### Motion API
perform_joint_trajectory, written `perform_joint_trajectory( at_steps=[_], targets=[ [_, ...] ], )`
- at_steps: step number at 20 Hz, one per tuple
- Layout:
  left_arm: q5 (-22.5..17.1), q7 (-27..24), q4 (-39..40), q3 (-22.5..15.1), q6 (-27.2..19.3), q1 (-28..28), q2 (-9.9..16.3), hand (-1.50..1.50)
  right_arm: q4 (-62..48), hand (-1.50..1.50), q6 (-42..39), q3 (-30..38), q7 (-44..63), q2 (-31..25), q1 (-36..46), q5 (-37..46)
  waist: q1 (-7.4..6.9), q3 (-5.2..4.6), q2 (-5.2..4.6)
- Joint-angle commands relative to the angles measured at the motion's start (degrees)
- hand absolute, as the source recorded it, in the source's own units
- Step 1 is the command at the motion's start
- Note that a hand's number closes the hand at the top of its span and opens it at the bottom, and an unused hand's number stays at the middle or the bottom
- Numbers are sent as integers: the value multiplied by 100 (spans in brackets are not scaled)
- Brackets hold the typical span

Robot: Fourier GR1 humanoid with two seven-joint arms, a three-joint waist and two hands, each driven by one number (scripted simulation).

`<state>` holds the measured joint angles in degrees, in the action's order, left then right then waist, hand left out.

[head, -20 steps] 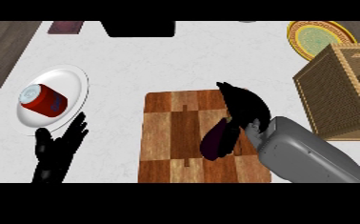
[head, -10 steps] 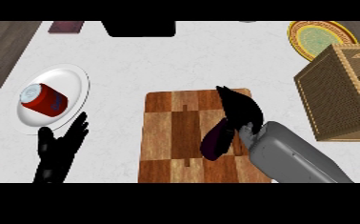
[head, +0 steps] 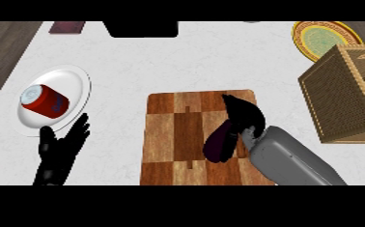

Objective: Pick the eggplant from the cutting board and place it in the basket

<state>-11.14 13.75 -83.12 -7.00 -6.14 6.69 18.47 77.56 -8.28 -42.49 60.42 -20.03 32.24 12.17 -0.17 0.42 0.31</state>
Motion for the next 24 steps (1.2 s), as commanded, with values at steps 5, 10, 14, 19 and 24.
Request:
perform_joint_trajectory(
  at_steps=[5,10,14,19,24],
  targets=[
    [194,-342,574,-81,69,191,-353,0,-113,-150,-196,130,264,348,-272,393,23,-46,-30],
    [194,239,-48,84,-29,158,-207,0,-743,-150,136,106,-119,842,-340,1006,-23,-41,-35],
    [92,22,297,321,297,139,-106,0,-393,150,-258,240,6,794,-534,1060,8,-44,-27],
    [245,-133,476,235,281,99,-245,0,-881,150,-473,125,-664,736,-103,1463,-25,-44,-42],
    [398,-118,361,235,250,203,-338,0,-1055,150,-586,318,-798,920,-127,1772,-25,-43,-36]
  ],
)
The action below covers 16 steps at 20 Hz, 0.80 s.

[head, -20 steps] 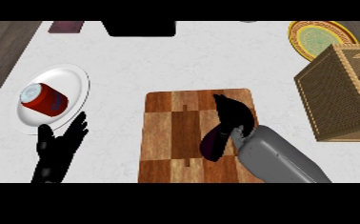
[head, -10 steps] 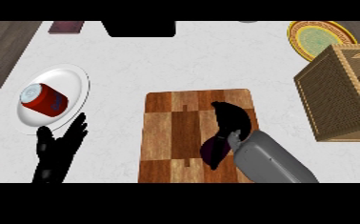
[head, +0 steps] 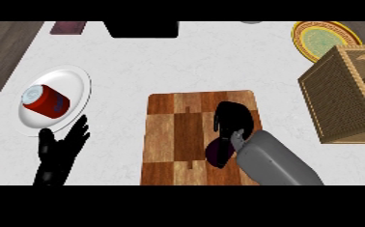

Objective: Pick the eggplant from the cutting board and place it in the basket

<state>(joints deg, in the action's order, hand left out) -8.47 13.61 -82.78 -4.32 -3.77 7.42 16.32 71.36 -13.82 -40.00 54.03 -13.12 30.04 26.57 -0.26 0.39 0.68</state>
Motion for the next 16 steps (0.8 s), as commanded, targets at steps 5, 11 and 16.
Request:
perform_joint_trajectory(
  at_steps=[5,11,16],
  targets=[
    [135,67,503,92,19,-195,-152,0,749,150,184,-332,-253,-271,-757,914,77,-41,-57],
    [128,7,79,73,-55,436,-155,0,2880,150,1212,-1519,-635,-1388,-2093,2173,283,-41,23],
    [84,110,-47,74,-73,414,-217,0,4237,150,2387,-891,-709,-1621,-2664,2132,299,-32,-2]
  ],
)
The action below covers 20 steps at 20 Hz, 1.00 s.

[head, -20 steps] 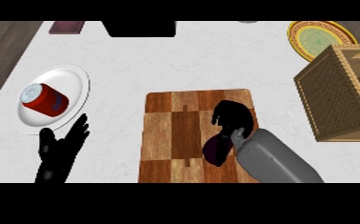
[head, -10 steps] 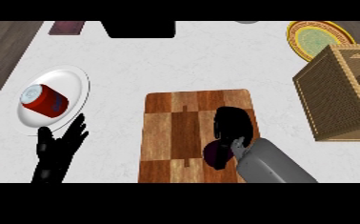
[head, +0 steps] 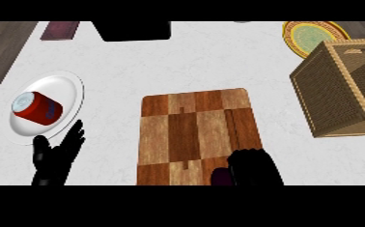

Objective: Pick the eggplant from the cutting board and place it in the basket

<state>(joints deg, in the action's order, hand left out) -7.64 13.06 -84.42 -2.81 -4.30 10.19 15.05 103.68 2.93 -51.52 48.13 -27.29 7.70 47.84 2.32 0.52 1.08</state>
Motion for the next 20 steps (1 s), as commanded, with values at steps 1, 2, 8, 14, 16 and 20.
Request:
perform_joint_trajectory(
  at_steps=[1,2,8,14,16,20],
  targets=[
    [58,94,148,-133,-23,206,-104,0,1153,150,1119,564,-114,541,-256,-401,98,-28,-42],
    [-103,101,199,86,70,180,36,0,1406,150,1472,556,-159,678,-439,-378,138,-27,-35],
    [-66,229,-45,31,118,263,91,0,3629,150,1640,1558,54,-105,-903,-394,11,-45,-56],
    [-9,215,216,36,107,-38,4,0,4541,150,911,3102,941,-585,-682,-1031,-57,-59,-84],
    [79,175,83,-60,101,126,-13,0,4461,150,853,3595,983,-651,-563,-1369,-85,-54,-81],
    [-26,340,42,15,104,-15,-26,0,4239,150,542,4363,1246,-643,-60,-1917,-76,-53,-75]
  ],
)
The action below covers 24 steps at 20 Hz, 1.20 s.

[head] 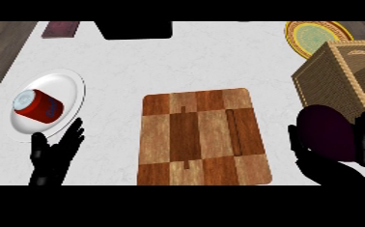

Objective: Pick the eggplant from the cutting board and place it in the basket

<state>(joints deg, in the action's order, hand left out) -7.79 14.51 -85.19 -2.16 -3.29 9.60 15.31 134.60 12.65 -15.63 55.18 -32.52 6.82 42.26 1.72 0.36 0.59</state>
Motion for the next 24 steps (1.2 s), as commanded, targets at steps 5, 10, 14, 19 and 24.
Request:
perform_joint_trajectory(
  at_steps=[5,10,14,19,24],
  targets=[
    [90,-111,419,-67,128,88,-37,0,254,150,-908,1869,652,-313,969,-2154,-94,-43,-42],
    [-27,144,139,18,181,54,12,0,-945,150,-1443,3394,-24,-983,1221,-3647,-135,-32,-49],
    [149,140,368,-53,60,-226,-176,0,-1736,150,-1885,3872,-923,-1168,955,-3964,-131,-32,-57],
    [295,65,641,-94,48,-386,-309,0,-3079,150,-1757,3622,-2101,-829,1138,-3585,-212,-34,-83],
    [141,72,484,157,311,-262,-80,0,-3557,150,-1730,3908,-2500,-520,1019,-3794,-184,-34,-65]
  ],
)
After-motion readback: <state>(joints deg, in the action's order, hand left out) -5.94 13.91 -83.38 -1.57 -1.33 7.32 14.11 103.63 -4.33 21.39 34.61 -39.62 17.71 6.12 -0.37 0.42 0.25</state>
